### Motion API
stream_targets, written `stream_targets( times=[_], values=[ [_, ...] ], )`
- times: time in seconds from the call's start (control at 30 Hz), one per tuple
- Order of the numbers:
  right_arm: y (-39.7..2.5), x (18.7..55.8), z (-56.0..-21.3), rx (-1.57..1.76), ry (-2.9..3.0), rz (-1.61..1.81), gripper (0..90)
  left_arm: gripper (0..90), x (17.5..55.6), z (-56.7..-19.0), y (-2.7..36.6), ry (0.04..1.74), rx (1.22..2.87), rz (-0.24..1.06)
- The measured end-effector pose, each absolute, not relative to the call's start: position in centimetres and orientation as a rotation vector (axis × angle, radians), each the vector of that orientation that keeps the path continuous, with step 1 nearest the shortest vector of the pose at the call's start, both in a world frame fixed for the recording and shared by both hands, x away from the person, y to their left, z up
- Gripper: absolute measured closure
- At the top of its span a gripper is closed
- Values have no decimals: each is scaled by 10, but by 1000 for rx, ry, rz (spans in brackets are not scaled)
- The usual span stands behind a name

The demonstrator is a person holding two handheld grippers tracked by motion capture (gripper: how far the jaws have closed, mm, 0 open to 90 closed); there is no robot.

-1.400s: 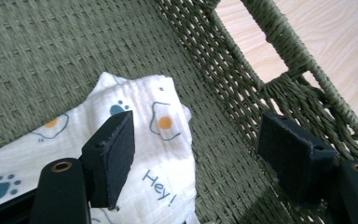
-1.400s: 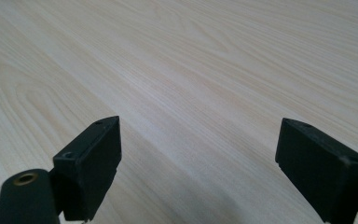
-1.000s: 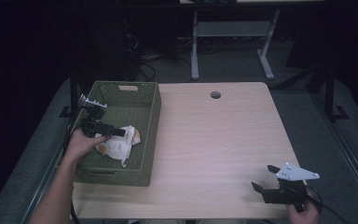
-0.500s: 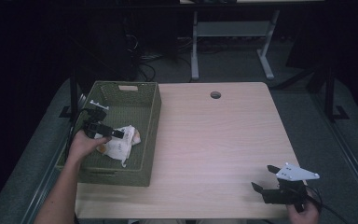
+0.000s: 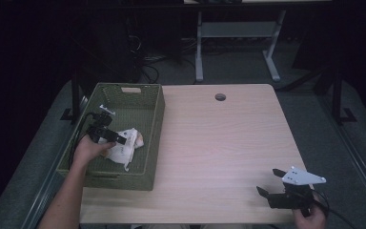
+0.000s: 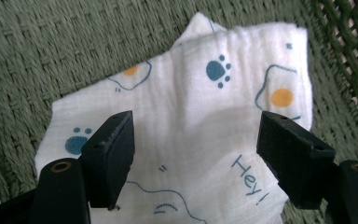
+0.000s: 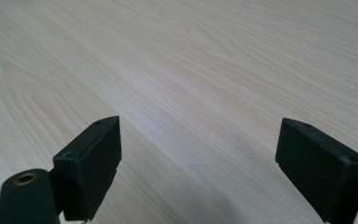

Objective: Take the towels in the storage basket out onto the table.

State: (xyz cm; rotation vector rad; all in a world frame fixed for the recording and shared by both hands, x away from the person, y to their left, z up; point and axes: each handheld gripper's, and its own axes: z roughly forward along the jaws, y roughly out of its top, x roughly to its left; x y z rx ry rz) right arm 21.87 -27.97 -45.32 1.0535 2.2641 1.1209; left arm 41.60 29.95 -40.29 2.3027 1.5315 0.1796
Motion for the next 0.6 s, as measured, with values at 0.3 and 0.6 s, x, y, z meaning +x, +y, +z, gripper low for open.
stream_targets(
  times=[0.3, 0.6],
  values=[
    [-280, 219, -454, 1048, 2267, 1118, 140, 334, 418, -408, 297, 1542, 2356, 195],
    [-281, 219, -453, 1045, 2262, 1126, 140, 360, 419, -416, 291, 1553, 2433, 194]
  ],
)
